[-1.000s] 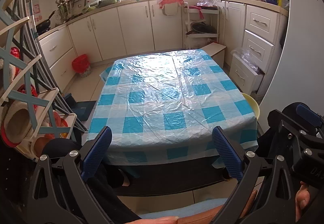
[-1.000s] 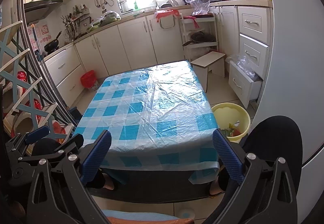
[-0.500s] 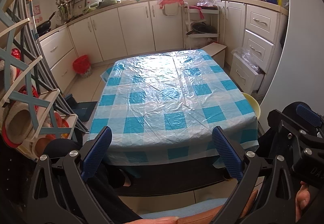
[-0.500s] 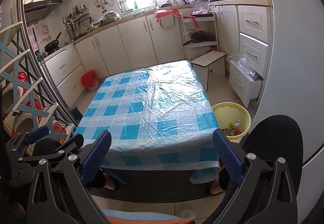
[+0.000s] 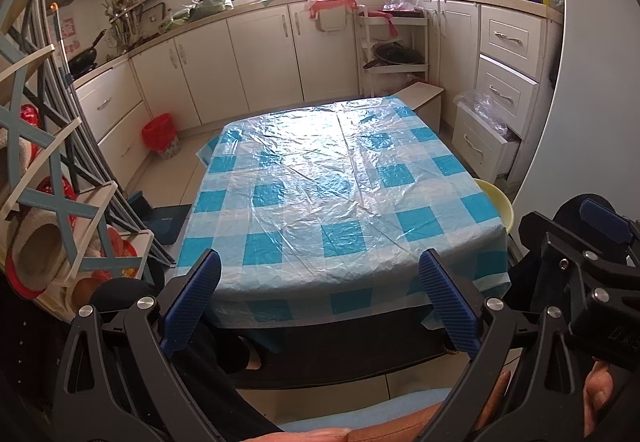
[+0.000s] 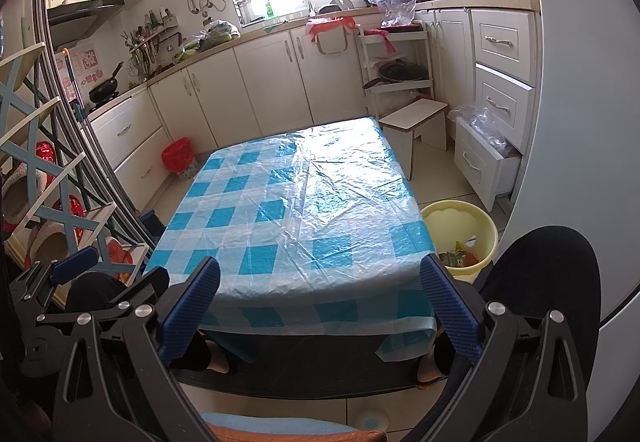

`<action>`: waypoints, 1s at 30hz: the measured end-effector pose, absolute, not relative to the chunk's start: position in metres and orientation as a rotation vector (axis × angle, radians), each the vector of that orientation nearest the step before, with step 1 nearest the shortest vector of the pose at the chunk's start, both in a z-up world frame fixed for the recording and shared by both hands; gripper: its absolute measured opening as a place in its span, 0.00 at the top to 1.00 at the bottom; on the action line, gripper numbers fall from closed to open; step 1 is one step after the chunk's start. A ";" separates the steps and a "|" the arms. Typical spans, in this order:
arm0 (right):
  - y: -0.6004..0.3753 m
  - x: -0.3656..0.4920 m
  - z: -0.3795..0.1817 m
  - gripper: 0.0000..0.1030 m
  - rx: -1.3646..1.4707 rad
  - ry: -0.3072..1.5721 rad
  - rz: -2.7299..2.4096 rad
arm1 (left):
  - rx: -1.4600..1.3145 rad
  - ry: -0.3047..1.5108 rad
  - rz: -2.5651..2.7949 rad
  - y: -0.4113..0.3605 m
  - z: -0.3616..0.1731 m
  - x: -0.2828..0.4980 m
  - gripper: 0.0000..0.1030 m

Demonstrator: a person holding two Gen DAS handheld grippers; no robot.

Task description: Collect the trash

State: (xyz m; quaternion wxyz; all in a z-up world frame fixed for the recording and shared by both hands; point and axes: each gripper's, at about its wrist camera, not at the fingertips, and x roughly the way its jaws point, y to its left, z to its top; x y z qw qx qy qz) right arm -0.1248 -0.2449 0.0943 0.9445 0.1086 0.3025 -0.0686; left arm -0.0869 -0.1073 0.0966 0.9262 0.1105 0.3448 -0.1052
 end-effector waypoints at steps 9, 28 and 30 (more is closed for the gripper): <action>-0.244 -0.125 0.095 0.07 0.222 0.616 -0.139 | 0.229 0.705 -0.217 -0.106 0.098 -0.087 0.08; -0.243 -0.127 0.099 0.07 0.224 0.604 -0.154 | 0.226 0.706 -0.217 -0.109 0.098 -0.086 0.08; -0.245 -0.126 0.098 0.07 0.224 0.604 -0.154 | 0.227 0.706 -0.217 -0.108 0.098 -0.086 0.08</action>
